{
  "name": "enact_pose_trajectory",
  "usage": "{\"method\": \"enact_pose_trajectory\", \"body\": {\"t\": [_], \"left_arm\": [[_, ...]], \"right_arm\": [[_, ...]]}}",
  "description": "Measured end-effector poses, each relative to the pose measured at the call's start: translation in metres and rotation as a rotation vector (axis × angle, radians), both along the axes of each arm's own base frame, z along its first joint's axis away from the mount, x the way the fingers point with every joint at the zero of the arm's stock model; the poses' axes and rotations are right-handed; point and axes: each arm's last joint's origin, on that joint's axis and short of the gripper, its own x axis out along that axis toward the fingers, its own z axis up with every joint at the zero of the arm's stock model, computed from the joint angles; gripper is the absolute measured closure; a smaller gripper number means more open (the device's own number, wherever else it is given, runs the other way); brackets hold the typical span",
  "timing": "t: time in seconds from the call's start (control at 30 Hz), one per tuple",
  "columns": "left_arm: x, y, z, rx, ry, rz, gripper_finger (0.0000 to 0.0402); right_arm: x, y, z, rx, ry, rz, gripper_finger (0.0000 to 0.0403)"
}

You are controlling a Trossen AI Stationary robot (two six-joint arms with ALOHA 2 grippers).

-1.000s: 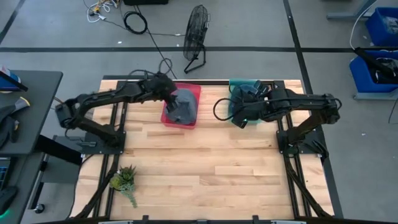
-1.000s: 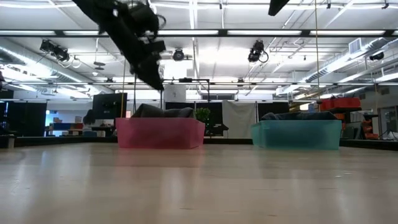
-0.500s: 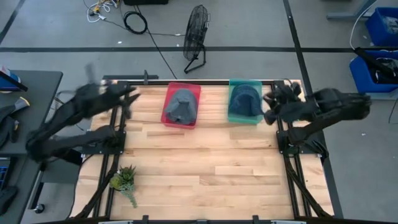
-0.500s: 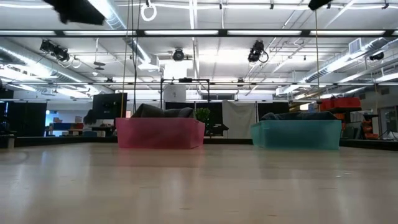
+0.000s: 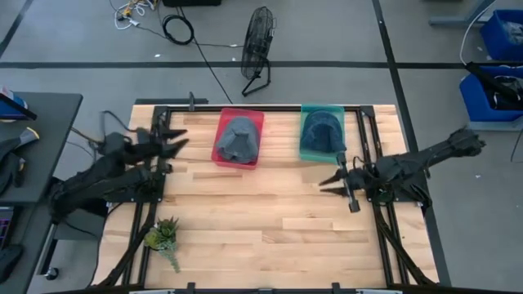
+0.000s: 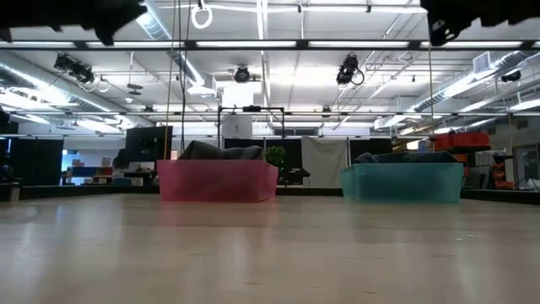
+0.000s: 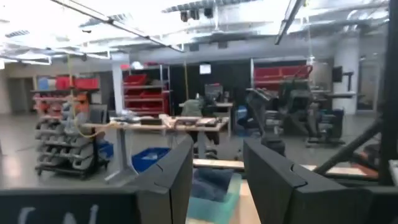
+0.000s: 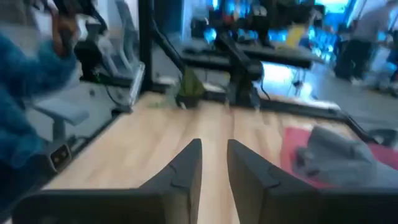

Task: Pick & Place hat
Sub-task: Return to Home Position

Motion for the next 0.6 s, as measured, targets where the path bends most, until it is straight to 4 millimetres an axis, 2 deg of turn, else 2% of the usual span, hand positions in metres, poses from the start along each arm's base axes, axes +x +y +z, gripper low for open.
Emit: {"method": "enact_pose_trajectory", "body": {"t": [0.1,0.2,0.33,0.4,0.6], "left_arm": [[0.010,0.004,-0.013,0.008,-0.027,-0.021,0.0257],[0.020,0.008,-0.045,-0.042,0.019,-0.033,0.0257],[0.020,0.010,-0.066,-0.028,-0.098,-0.030,0.0257],[0.021,0.010,-0.077,-0.032,-0.082,-0.031,0.0257],[0.023,0.010,-0.082,-0.035,-0.021,-0.048,0.0257]], "right_arm": [[-0.007,-0.006,-0.019,0.021,-0.063,-0.036,0.0323],[-0.015,-0.014,-0.036,0.072,-0.070,-0.082,0.0323],[-0.024,-0.019,-0.049,0.124,-0.093,-0.094,0.0323],[-0.027,-0.020,-0.053,0.124,-0.109,-0.097,0.0323],[-0.036,-0.024,-0.066,0.094,-0.115,-0.121,0.0323]]}}
